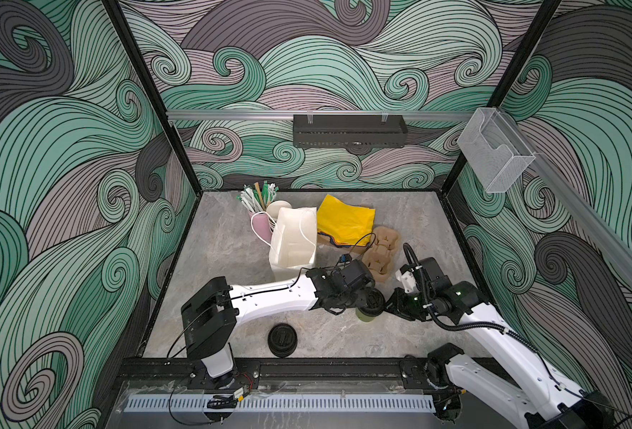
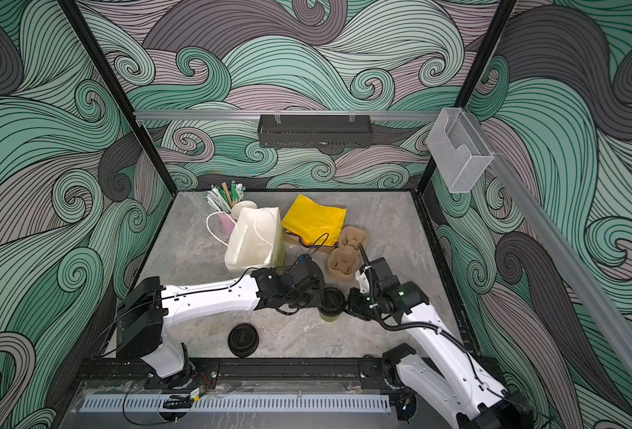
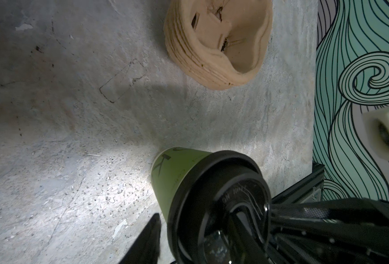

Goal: Pack a coffee takeout order
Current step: Close the lid on the coffee cup.

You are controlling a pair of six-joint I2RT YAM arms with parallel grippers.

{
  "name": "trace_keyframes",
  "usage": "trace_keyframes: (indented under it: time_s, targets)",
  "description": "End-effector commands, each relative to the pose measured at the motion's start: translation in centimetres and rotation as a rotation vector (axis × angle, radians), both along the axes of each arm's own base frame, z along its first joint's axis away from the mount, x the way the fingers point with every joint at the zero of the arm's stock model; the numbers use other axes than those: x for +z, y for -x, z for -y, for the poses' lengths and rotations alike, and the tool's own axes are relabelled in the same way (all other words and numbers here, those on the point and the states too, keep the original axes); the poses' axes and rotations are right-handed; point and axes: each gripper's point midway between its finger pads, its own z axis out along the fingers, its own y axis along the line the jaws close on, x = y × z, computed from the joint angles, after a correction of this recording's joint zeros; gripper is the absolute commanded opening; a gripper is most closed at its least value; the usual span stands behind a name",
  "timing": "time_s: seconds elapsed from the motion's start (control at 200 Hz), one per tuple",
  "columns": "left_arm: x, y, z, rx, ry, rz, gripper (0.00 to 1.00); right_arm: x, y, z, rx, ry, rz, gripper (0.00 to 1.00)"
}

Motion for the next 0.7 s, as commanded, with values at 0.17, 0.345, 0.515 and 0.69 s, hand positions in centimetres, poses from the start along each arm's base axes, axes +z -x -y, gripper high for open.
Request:
trace_keyframes:
  time_s: [0.17,0.345,0.515,0.69]
  targets:
    - [-1.1,0.0,-0.5,-0.014,-0.066,-0.023,0.44,-2.2,0.9,1.8,-0.033,0.105,-0.071,0.16]
    - [-1.2,0.0,-0.6,-0.012,-0.074,-0.023,0.44,-2.5,1.1,2.0,-0.037,0.121,-0.086,0.16]
    - [-1.2,0.0,-0.6,-0.014,-0.08,-0.023,0.43,-0.7,0.4,1.4,-0.033,0.079,-0.038,0.24]
    - [-1.1,0.0,-0.7,-0.014,-0.082,-0.021,0.43,2.4,-1.3,2.2,-0.065,0.1,0.101,0.33]
